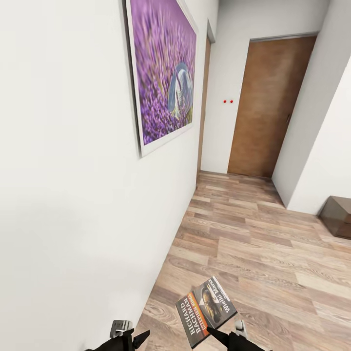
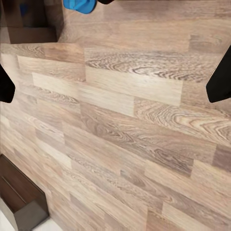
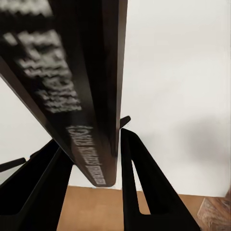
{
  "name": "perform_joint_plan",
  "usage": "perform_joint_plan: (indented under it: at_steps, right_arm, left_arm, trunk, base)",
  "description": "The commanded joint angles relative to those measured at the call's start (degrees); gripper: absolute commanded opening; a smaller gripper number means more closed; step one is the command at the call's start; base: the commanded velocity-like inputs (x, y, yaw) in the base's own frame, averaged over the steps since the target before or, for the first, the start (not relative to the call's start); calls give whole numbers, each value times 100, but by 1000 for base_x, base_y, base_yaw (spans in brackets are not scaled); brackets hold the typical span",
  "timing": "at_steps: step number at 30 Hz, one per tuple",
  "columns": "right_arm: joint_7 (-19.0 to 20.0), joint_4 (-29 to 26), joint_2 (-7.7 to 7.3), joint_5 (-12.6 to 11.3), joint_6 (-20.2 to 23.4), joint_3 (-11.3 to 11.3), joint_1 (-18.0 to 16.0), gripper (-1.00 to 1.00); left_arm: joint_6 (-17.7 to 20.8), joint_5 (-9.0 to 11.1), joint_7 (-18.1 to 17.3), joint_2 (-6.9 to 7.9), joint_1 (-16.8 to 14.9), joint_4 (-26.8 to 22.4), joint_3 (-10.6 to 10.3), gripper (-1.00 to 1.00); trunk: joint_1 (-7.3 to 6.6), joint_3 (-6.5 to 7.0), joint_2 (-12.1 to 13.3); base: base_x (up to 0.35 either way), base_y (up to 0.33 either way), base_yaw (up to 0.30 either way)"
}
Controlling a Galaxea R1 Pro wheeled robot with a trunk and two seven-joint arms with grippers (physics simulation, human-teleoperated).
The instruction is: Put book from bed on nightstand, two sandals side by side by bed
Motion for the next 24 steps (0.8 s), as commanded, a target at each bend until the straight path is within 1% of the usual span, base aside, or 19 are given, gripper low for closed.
perform_joint_plan:
  at_steps: [1, 4, 10, 17, 24]
  right_arm:
    - [20, -1, -1, 27, 60, -51, -3, -100]
    - [20, -1, 0, 27, 60, -53, -3, -100]
    - [19, -1, -1, 27, 61, -54, -3, -100]
    - [20, -2, -3, 27, 60, -52, -3, -100]
    - [20, -1, -2, 27, 60, -56, -3, -100]
  left_arm:
    - [-31, 31, -13, 2, -4, 6, -33, 100]
    - [-30, 31, -18, 3, -4, 6, -32, 100]
    - [-30, 31, -20, 3, -4, 6, -33, 100]
    - [-35, 31, -20, 3, -4, 6, -32, 100]
    - [-39, 31, -21, 3, -4, 6, -32, 100]
  trunk:
    - [3, -6, -3]
    - [3, -6, -3]
    - [3, -6, -3]
    - [3, -6, -3]
    - [3, -6, -3]
  base:
    - [267, 0, 0]
    - [130, 0, 0]
    - [28, 0, 0]
    - [2, 0, -157]
    - [1, 0, -25]
